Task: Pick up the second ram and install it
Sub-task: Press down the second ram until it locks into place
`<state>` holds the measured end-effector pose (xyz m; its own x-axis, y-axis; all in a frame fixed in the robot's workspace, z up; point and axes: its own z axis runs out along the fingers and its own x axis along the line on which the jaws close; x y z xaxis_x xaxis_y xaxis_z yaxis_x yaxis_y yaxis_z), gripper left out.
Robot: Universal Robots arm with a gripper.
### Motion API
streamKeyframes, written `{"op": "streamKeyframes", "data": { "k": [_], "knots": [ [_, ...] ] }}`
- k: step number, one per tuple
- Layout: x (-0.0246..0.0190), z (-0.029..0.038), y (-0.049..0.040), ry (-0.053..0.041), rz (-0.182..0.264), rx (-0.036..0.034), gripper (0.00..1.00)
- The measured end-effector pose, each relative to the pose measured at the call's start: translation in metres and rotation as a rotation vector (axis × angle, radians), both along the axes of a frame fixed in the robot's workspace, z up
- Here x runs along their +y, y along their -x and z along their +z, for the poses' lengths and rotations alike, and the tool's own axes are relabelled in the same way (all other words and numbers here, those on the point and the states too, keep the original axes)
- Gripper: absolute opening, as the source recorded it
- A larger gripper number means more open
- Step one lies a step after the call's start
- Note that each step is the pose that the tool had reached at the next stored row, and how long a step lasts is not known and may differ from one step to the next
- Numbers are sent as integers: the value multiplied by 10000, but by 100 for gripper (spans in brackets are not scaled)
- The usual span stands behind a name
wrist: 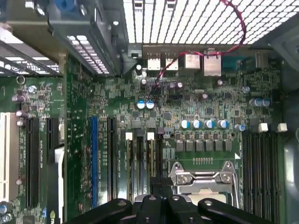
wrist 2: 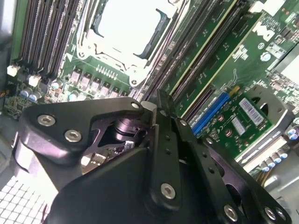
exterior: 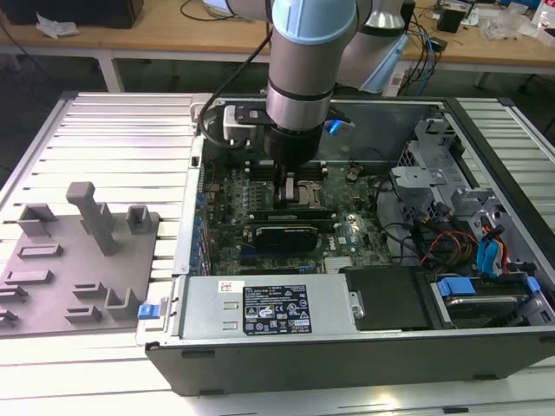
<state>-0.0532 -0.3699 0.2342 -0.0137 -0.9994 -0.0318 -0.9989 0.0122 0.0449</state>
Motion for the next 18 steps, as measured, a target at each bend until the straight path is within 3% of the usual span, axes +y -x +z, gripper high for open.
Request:
{"op": "streamKeyframes", "data": {
  "k": [13, 15, 18],
  "knots": [
    [0, 35, -135, 1, 0, 1, 11],
    [0, 96, -146, 1, -3, 0, 11],
    [0, 245, -147, 0, -1, -1, 11]
  ]
}}
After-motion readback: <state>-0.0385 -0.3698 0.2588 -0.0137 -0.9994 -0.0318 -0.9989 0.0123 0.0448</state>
